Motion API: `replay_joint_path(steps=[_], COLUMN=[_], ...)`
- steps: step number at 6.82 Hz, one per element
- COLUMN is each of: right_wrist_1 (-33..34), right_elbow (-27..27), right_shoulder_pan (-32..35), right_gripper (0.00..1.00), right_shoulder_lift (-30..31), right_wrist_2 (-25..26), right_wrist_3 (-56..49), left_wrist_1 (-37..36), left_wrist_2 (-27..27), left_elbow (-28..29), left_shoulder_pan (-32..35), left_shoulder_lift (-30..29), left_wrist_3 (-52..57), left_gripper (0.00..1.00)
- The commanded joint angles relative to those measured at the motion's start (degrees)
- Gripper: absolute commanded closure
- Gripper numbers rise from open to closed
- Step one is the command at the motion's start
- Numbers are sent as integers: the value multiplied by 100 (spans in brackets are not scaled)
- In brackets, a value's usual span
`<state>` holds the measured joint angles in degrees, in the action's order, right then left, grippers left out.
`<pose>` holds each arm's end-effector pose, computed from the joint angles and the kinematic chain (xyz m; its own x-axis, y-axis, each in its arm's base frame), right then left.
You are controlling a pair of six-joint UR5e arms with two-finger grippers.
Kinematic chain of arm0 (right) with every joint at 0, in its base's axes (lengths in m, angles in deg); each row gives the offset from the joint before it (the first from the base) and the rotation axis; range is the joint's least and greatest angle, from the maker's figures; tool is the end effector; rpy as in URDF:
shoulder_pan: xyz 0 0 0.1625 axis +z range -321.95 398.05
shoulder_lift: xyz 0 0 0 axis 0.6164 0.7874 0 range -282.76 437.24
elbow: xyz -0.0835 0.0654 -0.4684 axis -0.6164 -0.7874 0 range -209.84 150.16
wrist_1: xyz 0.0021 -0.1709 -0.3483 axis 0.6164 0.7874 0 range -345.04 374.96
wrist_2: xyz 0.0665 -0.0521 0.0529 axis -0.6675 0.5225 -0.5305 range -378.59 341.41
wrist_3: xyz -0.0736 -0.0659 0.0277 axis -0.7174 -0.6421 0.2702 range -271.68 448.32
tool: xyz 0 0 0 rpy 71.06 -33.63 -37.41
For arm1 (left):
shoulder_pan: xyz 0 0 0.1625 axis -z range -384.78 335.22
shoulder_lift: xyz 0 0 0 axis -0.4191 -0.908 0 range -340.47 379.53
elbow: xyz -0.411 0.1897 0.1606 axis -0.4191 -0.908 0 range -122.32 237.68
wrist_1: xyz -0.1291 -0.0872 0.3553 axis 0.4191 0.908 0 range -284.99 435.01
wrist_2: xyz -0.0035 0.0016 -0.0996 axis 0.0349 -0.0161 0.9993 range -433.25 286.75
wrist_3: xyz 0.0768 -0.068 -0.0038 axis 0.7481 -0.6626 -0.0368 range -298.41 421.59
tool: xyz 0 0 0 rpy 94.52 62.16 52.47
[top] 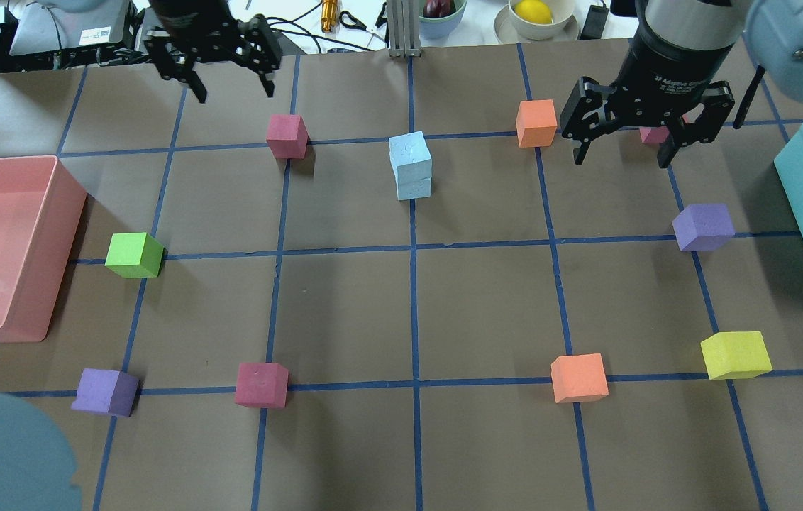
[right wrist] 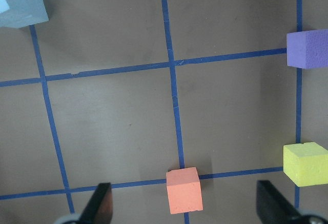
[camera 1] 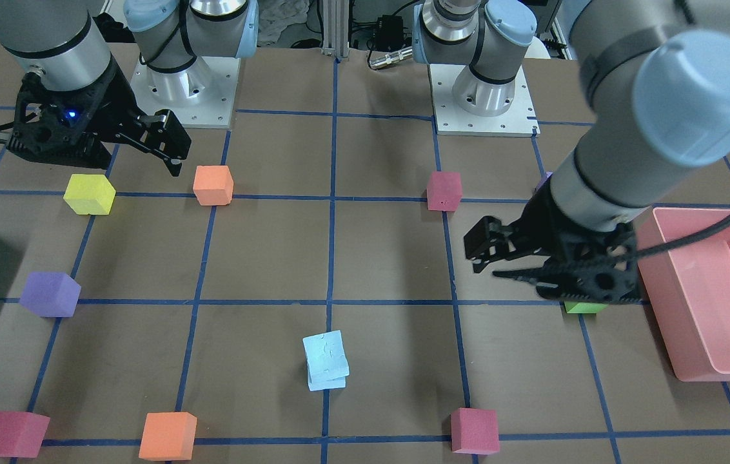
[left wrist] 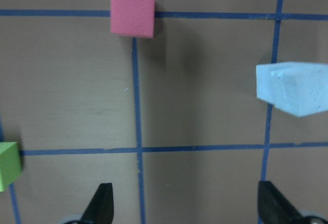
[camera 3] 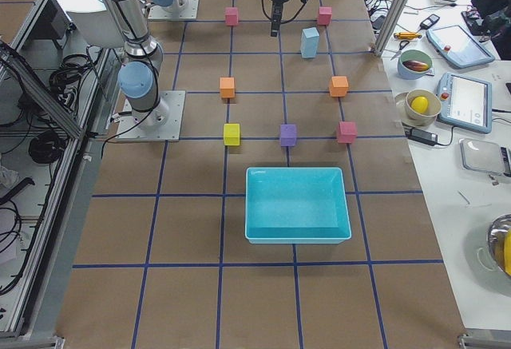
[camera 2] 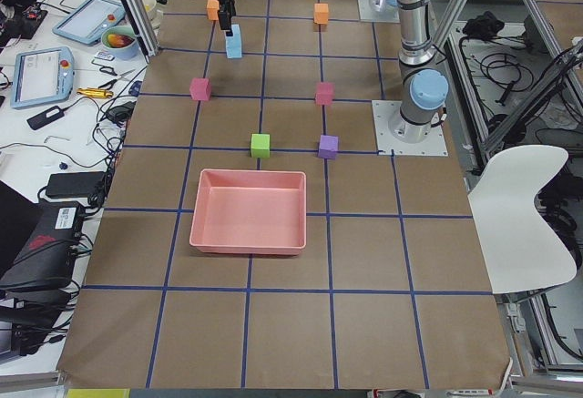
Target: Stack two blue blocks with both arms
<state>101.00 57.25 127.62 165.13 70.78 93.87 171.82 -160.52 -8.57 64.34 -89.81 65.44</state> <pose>0.1308 -0.4769 0.5396 -0.9945 0.1047 -0.0056 0.1043 0.9930 0.0560 -0.1287 -0.6197 0.5371 -0.9975 0.0496 0.0504 0.0515 0.9979 0.0387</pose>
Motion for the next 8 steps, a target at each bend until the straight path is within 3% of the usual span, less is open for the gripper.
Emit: replay_joint_path(steps=[1, 3, 4, 6, 8], right_wrist_1=[0, 9, 9, 9, 18], right_elbow=[1, 10, 28, 28, 28], right_shoulder_pan=[0, 0, -9, -18, -18], right_gripper=[0, 0, 0, 0, 0], right_shoulder_lift=[0, 0, 0, 0, 0], right_wrist_2=[11, 11, 20, 29, 20], right_wrist_3=[7, 16, 16, 16, 16], left_wrist_1=[207, 6, -82, -1003, -1102], left_wrist_2=[-317, -300, -282, -256, -326], left_elbow=[-237, -948, -1195, -1740, -1935], left_shoulder_pan=[-184, -149, -149, -70, 123], left_shoulder_lift=[823, 1457, 1555, 1598, 1705], left_wrist_3=[249, -42, -51, -34, -190], left_gripper=[0, 0, 0, 0, 0])
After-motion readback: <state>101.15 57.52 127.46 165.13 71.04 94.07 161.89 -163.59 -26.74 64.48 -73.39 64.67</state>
